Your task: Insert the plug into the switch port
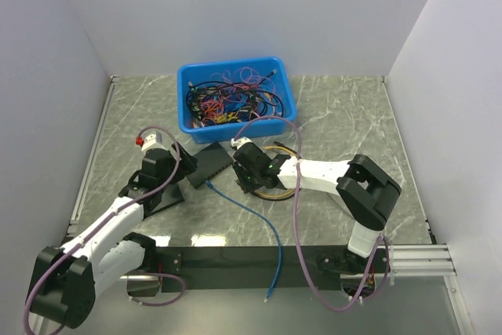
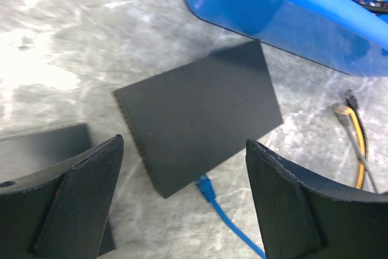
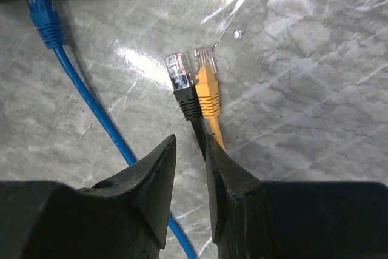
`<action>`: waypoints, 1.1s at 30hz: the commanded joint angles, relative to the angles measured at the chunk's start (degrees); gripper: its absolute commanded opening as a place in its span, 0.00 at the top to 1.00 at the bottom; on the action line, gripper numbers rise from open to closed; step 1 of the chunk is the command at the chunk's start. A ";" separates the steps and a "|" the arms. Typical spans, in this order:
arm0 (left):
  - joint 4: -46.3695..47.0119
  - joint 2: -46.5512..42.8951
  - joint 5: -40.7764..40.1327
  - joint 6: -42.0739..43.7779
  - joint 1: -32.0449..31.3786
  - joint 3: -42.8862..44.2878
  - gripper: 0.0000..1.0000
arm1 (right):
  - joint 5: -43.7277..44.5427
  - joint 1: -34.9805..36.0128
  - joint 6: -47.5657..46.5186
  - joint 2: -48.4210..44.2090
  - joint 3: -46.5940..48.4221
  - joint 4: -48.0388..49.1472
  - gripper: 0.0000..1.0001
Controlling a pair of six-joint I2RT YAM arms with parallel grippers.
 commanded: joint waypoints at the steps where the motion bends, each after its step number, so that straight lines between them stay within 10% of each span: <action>1: -4.04 -1.99 -3.59 2.30 0.68 2.02 0.12 | 2.18 0.21 -0.64 -0.32 3.05 -0.37 0.66; 33: -2.64 -1.37 -2.01 3.44 2.00 1.23 0.12 | 7.72 -0.67 -0.12 7.77 6.48 -3.27 0.67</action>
